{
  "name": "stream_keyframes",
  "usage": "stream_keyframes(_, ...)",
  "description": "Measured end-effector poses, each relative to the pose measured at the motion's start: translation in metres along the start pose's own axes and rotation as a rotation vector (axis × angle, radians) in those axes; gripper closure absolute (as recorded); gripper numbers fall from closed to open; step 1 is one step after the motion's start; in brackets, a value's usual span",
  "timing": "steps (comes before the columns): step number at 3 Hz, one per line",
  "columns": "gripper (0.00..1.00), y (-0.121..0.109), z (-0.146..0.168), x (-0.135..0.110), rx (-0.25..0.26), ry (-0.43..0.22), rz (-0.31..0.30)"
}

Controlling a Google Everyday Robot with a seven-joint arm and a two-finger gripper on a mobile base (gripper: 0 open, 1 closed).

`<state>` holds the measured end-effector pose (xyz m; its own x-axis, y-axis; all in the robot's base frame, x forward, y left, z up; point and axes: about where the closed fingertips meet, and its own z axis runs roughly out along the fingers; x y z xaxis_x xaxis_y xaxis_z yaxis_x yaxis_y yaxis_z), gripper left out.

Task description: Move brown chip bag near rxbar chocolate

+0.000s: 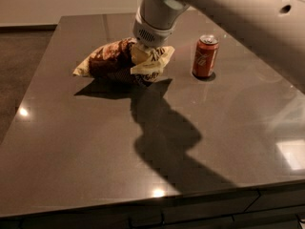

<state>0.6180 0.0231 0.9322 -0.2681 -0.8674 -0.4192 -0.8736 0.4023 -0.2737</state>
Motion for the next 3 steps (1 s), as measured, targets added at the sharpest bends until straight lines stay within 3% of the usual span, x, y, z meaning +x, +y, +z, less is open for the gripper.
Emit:
stream_keyframes(1,0.12,-0.003,-0.002,0.007,0.002,0.007,0.004)
stream_keyframes(2,0.00,-0.007,-0.015,0.023,-0.004,0.003,-0.009)
stream_keyframes(3,0.00,-0.007,-0.015,0.023,-0.004,0.003,-0.009)
